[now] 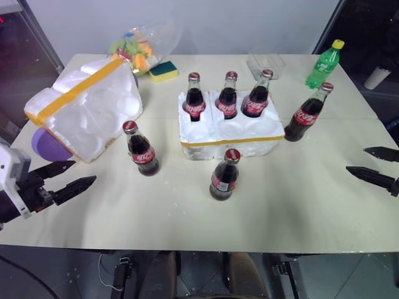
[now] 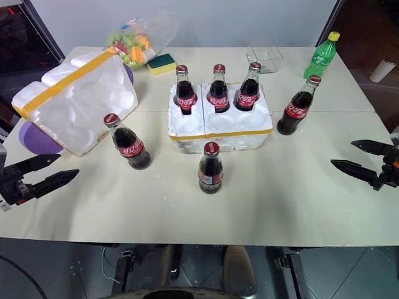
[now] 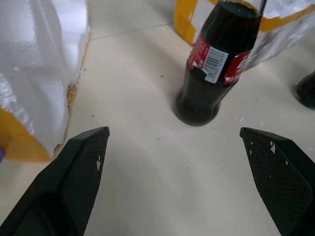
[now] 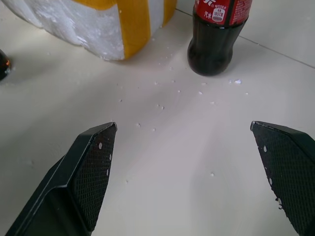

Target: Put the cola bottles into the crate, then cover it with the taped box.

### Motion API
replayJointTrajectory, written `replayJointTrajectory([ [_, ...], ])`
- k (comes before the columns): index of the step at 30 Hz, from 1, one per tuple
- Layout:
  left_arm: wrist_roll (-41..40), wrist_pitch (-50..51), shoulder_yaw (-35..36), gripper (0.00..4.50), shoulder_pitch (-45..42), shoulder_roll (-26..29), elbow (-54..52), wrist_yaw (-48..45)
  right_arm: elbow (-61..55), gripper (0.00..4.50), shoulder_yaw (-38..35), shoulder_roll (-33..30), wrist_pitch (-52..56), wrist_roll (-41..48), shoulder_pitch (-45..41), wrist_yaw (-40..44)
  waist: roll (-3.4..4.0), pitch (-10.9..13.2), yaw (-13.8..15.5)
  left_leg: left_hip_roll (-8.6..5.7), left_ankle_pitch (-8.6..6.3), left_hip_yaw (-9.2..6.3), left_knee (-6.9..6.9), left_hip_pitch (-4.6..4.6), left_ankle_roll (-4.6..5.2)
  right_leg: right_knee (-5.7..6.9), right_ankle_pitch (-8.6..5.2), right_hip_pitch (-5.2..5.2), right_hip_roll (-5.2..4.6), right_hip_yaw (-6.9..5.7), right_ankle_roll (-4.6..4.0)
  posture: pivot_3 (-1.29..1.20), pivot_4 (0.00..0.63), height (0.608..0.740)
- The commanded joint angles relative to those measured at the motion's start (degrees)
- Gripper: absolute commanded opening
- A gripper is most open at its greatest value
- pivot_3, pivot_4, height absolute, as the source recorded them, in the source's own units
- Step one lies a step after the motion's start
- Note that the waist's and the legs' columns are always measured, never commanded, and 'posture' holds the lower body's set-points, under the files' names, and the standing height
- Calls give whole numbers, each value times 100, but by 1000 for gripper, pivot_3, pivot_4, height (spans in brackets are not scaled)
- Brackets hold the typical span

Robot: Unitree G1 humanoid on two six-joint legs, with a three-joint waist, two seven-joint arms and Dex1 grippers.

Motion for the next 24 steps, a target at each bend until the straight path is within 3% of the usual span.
replayJointTrajectory([
  [1,-1,-22,-143,4454,-357,146,55,-120,-295,4472,-370,-241,209,250,-135,141,1,0,11,0,0,0,0,0,0,0,0,0,0,0,0,0,150,739],
  [8,255,-170,-1299,4454,-1640,396,593,-687,-1522,4472,-600,-1025,1598,1393,-403,1093,8,2,17,0,0,-1,-5,0,0,3,0,-3,3,0,1,0,150,739],
  [13,748,-448,-2447,4454,-2877,124,1307,-1046,-2059,4472,-244,-1407,2275,2179,-1139,1240,4,4,17,0,1,-1,-7,0,1,0,1,0,4,-2,2,0,150,739],
  [18,1289,-833,-3140,4454,-3554,-254,1924,-1247,-2285,4472,0,-1390,2665,2545,-1648,1096,2,5,15,0,1,-3,-7,-14,1,0,2,-11,4,-4,5,0,150,739],
  [24,1758,-1232,-3595,4454,-3975,-677,2450,-1372,-2590,4472,10,-1089,2809,2640,-1629,718,2,5,20,0,2,-7,7,-50,2,11,14,-44,7,-7,27,0,150,739],
])
